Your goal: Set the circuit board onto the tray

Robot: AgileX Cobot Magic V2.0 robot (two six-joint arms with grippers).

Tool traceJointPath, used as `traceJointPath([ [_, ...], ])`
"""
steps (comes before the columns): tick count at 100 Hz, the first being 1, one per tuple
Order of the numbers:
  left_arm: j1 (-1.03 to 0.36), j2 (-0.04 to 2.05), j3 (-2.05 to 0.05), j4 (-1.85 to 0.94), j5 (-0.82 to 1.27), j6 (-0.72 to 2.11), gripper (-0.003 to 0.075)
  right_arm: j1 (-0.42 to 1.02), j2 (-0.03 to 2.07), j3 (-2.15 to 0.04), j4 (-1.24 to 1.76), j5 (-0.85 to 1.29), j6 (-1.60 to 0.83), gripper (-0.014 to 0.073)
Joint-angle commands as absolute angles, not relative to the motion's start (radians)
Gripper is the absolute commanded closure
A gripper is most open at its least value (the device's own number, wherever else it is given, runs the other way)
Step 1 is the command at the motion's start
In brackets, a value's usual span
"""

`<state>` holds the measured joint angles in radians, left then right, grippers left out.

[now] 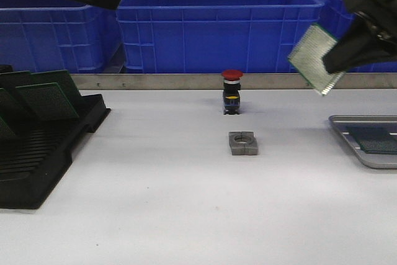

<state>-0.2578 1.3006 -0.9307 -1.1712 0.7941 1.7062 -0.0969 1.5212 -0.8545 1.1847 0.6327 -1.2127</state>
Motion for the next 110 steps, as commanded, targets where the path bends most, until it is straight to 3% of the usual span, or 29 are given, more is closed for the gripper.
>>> traceJointPath([
  [1, -0.254, 1.274, -0.963, -1.22, 0.798, 1.702, 0.0154, -0.186, 1.487, -0.848, 1.226, 0.595, -1.212, 0.0655],
  [27, -0.254, 1.274, -0.963, -1.22, 0.8, 1.702, 0.0155, -0.25, 1.535, -0.842, 1.283, 0.512, -1.212, 0.0652],
  [36, -0.254, 1.274, -0.963, -1.22, 0.8, 1.702, 0.0154, -0.25, 1.57, -0.842, 1.289, 0.511, -1.212, 0.0612],
  [46, -0.254, 1.274, -0.963, -1.22, 0.8, 1.702, 0.0154, -0.25, 1.59, -0.842, 1.298, 0.493, -1.212, 0.0458],
  [60, -0.254, 1.274, -0.963, -1.22, 0.8, 1.702, 0.0155, -0.25, 1.59, -0.844, 1.3, 0.459, -1.212, 0.0108],
  [67, -0.254, 1.274, -0.963, -1.22, 0.8, 1.702, 0.0155, -0.25, 1.584, -0.844, 1.3, 0.452, -1.212, 0.0033],
  [77, -0.254, 1.269, -0.963, -1.22, 0.783, 1.702, 0.0167, -0.25, 1.561, -0.844, 1.299, 0.464, -1.212, 0.0045],
  [92, -0.254, 1.23, -0.963, -1.22, 0.713, 1.702, 0.0243, -0.25, 1.491, -0.844, 1.275, 0.511, -1.212, 0.0102],
  [99, -0.244, 1.197, -0.963, -1.22, 0.682, 1.698, 0.0282, -0.25, 1.447, -0.843, 1.235, 0.523, -1.212, 0.0181],
  [110, -0.2, 1.138, -0.963, -1.197, 0.618, 1.614, 0.0398, -0.25, 1.366, -0.842, 1.174, 0.548, -1.212, 0.0409],
])
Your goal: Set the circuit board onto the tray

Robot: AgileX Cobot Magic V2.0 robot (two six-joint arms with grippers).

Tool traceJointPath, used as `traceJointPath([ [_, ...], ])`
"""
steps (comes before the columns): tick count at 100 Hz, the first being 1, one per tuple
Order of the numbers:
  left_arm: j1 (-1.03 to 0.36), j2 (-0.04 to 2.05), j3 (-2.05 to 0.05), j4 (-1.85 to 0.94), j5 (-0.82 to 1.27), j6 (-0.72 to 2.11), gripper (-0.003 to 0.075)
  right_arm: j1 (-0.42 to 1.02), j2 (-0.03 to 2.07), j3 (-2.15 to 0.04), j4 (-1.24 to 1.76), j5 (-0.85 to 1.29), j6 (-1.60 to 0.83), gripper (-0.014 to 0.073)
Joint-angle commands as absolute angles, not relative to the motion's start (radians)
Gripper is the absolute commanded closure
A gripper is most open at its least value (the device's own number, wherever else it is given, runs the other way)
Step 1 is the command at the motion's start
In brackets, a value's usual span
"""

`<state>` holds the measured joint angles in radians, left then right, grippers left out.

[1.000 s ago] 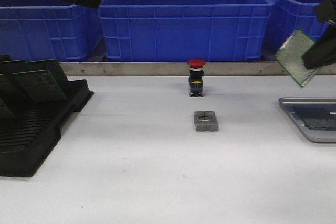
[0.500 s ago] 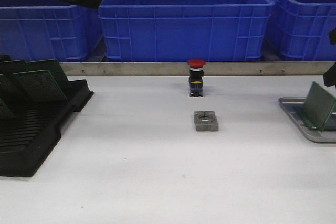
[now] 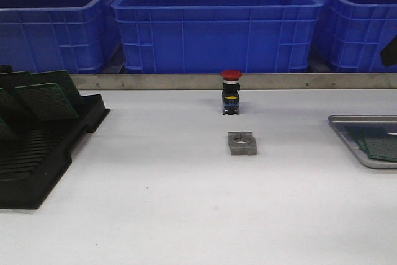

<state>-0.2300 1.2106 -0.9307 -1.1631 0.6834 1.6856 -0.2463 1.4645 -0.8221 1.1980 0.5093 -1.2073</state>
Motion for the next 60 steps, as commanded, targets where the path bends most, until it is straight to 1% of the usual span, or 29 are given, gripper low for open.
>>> traceJointPath([
  [1, -0.197, 1.13, -0.963, -1.197, 0.61, 1.595, 0.0423, -0.25, 1.36, -0.842, 1.172, 0.551, -1.212, 0.0426],
  [4, -0.179, 1.116, -0.963, -1.189, 0.597, 1.556, 0.0481, -0.25, 1.339, -0.842, 1.169, 0.557, -1.212, 0.0508],
  [5, -0.176, 1.113, -0.96, -1.189, 0.591, 1.547, 0.0514, -0.25, 1.328, -0.842, 1.169, 0.559, -1.212, 0.0524],
  [7, -0.164, 1.103, -0.958, -1.189, 0.586, 1.52, 0.0548, -0.25, 1.312, -0.842, 1.169, 0.564, -1.214, 0.0573],
  [10, -0.148, 1.088, -0.955, -1.186, 0.582, 1.493, 0.064, -0.25, 1.291, -0.842, 1.167, 0.571, -1.219, 0.0636],
  [11, -0.14, 1.085, -0.953, -1.183, 0.582, 1.489, 0.0659, -0.25, 1.286, -0.842, 1.167, 0.576, -1.221, 0.0666],
  [12, -0.136, 1.082, -0.951, -1.182, 0.582, 1.486, 0.0696, -0.25, 1.276, -0.842, 1.167, 0.578, -1.223, 0.0671],
  [14, -0.124, 1.073, -0.947, -1.175, 0.582, 1.484, 0.0734, -0.25, 1.261, -0.842, 1.167, 0.583, -1.226, 0.066],
  [21, -0.087, 1.044, -0.934, -1.158, 0.567, 1.452, 0.0741, -0.249, 1.212, -0.842, 1.168, 0.6, -1.251, 0.0655],
  [28, -0.059, 1.009, -0.909, -1.156, 0.507, 1.399, 0.0741, -0.249, 1.161, -0.842, 1.168, 0.604, -1.256, 0.0655],
  [40, -0.046, 0.929, -0.835, -1.171, 0.326, 1.385, 0.0741, -0.249, 1.064, -0.841, 1.17, 0.598, -1.256, 0.0655],
  [60, -0.048, 0.79, -0.718, -1.235, 0.208, 1.385, 0.0741, -0.236, 0.876, -0.766, 1.232, 0.477, -1.302, 0.0655],
])
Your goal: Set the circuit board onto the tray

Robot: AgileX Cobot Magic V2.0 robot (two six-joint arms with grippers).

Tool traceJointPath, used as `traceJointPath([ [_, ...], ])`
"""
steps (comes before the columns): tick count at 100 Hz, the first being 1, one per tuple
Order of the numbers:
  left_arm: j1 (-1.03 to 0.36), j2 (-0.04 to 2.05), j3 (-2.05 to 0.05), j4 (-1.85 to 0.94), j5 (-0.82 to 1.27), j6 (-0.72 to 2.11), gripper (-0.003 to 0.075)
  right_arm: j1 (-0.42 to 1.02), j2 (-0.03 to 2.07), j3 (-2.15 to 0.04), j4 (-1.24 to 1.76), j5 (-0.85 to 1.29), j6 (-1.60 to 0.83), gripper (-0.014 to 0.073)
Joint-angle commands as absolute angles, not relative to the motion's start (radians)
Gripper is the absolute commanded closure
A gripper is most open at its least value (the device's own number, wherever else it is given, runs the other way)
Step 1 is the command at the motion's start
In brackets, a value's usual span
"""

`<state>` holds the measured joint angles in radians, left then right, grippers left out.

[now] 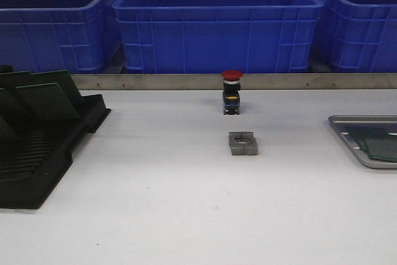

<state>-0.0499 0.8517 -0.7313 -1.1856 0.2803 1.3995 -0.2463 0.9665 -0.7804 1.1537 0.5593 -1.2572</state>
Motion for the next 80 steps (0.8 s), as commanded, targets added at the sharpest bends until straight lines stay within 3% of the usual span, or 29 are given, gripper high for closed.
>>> traceJointPath([
  [1, -0.048, 0.785, -0.711, -1.235, 0.203, 1.385, 0.0741, -0.234, 0.862, -0.761, 1.237, 0.471, -1.312, 0.0655],
  [22, -0.048, 0.649, -0.619, -1.287, 0.144, 1.385, 0.0741, -0.13, 0.636, -0.62, 1.386, 0.313, -1.508, 0.0655],
  [80, -0.048, 0.27, -0.335, -1.305, 0.146, 1.385, 0.0741, -0.111, 0.075, -0.233, 1.504, 0.3, -1.516, 0.0655],
])
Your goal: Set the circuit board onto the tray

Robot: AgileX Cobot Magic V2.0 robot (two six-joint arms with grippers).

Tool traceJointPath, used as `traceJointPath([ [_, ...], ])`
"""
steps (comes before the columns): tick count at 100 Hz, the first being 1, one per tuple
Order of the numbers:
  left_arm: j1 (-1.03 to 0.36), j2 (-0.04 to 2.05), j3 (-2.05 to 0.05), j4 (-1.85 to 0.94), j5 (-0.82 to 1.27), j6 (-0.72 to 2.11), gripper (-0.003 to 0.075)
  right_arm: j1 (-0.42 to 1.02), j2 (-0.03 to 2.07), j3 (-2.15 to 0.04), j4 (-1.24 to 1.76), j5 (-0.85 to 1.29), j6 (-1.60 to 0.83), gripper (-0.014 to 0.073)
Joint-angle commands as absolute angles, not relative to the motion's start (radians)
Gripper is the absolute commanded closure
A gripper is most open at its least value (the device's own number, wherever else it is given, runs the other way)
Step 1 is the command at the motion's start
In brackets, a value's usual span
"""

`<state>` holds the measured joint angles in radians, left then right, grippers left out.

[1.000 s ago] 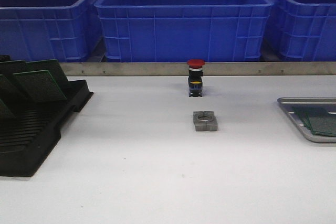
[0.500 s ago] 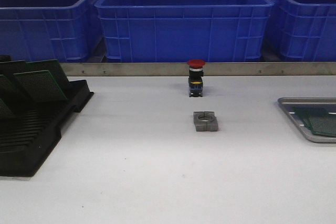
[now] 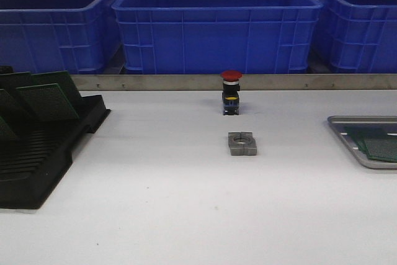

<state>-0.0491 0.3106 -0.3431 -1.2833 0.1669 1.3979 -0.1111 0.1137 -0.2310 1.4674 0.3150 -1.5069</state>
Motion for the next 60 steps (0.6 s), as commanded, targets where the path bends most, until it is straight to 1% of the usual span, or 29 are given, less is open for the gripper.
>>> traceJointPath([
  [1, -0.048, 0.262, -0.332, -1.305, 0.146, 1.385, 0.0741, -0.111, 0.068, -0.233, 1.504, 0.3, -1.516, 0.0655],
  [19, -0.048, 0.185, -0.286, -1.305, 0.146, 1.387, 0.0741, -0.111, 0.033, -0.23, 1.504, 0.302, -1.516, 0.0655],
  [60, -0.048, 0.181, -0.285, -1.305, 0.146, 1.387, 0.0741, -0.111, 0.032, -0.23, 1.504, 0.303, -1.516, 0.0655],
])
